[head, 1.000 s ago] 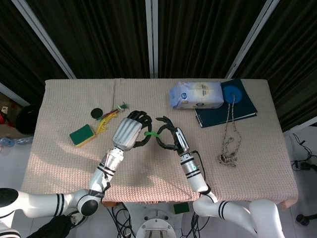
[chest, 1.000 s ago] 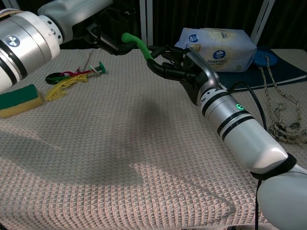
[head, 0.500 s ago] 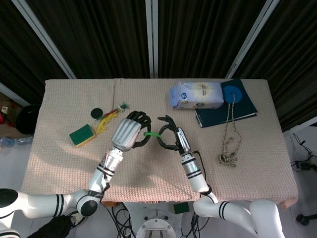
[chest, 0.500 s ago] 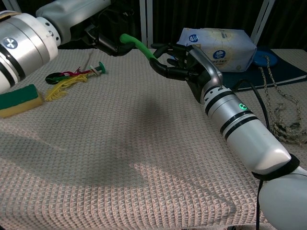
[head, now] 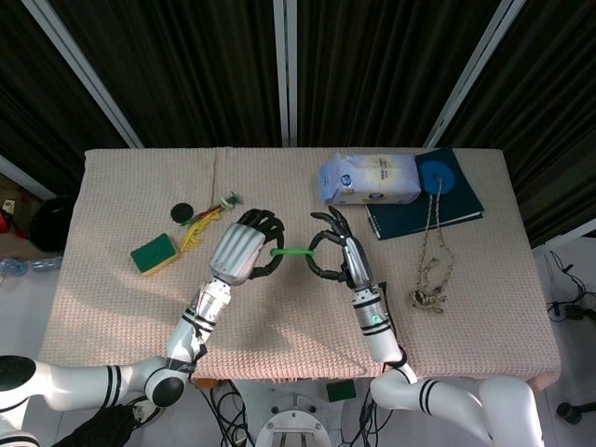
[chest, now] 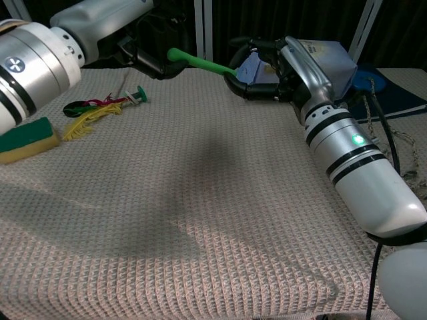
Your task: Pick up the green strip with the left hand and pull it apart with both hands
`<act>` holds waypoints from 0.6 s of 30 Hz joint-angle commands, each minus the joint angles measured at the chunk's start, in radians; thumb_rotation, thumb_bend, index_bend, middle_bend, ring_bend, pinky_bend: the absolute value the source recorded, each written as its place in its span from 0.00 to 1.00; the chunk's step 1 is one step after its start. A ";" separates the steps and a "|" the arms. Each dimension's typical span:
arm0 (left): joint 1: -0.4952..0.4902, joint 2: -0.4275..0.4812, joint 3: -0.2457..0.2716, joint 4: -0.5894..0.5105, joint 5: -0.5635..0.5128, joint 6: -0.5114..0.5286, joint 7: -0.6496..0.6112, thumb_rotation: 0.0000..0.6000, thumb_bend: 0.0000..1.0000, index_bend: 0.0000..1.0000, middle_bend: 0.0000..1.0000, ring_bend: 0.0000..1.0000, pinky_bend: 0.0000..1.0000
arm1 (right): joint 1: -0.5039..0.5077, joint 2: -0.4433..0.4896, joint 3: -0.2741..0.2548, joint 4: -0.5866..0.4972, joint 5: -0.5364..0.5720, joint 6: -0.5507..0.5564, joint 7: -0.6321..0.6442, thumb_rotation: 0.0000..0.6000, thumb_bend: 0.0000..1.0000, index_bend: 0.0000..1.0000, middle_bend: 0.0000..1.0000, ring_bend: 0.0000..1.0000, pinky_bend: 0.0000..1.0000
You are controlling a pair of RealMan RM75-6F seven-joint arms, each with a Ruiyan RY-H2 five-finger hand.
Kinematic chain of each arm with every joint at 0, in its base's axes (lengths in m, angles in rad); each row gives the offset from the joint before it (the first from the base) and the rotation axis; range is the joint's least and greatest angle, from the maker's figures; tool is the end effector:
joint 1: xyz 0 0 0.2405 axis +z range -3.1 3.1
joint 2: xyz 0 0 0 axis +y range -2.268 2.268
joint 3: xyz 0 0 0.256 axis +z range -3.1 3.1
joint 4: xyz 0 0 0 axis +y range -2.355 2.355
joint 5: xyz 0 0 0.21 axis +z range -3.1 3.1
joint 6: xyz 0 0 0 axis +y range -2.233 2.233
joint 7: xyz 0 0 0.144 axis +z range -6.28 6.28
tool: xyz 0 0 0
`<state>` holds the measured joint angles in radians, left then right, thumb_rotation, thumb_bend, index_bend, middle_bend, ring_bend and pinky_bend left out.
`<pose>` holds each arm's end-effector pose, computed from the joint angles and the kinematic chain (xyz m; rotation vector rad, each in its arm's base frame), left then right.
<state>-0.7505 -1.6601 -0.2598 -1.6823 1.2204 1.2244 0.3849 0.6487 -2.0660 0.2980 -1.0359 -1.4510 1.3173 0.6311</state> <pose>-0.0549 0.3115 -0.0040 -1.7201 -0.9299 -1.3737 -0.1033 -0.3193 -0.0828 1.2055 -1.5675 1.9202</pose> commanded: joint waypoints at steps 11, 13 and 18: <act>0.001 -0.019 -0.001 0.023 0.009 0.008 0.007 0.96 0.35 0.55 0.36 0.23 0.21 | -0.005 0.003 0.001 -0.037 -0.033 0.091 -0.206 1.00 0.34 0.59 0.16 0.00 0.00; 0.001 -0.021 -0.003 0.025 0.012 0.011 0.005 0.96 0.35 0.55 0.36 0.23 0.21 | -0.005 0.001 0.002 -0.040 -0.035 0.100 -0.235 1.00 0.34 0.59 0.16 0.00 0.00; 0.004 -0.023 -0.003 0.029 0.018 0.015 0.004 0.96 0.35 0.55 0.36 0.23 0.21 | -0.007 -0.005 0.006 -0.035 -0.045 0.134 -0.299 1.00 0.35 0.59 0.16 0.00 0.00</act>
<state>-0.7470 -1.6835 -0.2624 -1.6537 1.2382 1.2391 0.3890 0.6424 -2.0673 0.3014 -1.0727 -1.4913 1.4375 0.3502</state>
